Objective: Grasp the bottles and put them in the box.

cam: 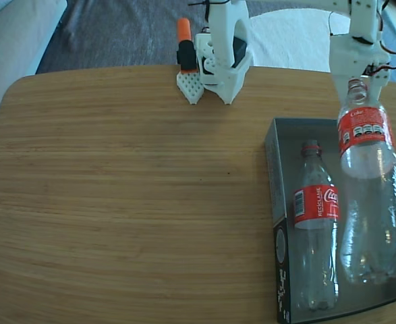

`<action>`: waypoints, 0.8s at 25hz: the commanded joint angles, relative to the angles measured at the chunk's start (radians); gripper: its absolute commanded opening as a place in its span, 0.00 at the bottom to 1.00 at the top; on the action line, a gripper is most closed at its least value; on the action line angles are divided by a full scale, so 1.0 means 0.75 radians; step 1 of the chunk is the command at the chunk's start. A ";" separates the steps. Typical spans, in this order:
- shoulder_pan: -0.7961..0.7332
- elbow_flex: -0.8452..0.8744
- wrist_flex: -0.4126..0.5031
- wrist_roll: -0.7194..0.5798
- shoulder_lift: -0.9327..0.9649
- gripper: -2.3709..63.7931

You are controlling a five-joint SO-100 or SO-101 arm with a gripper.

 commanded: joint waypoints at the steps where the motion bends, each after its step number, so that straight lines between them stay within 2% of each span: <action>1: 0.063 -0.088 -0.004 -0.006 -0.080 0.03; 10: 0.057 -0.460 -0.008 -0.006 -0.374 0.03; 20: -0.084 -0.540 -0.010 -0.067 -0.503 0.03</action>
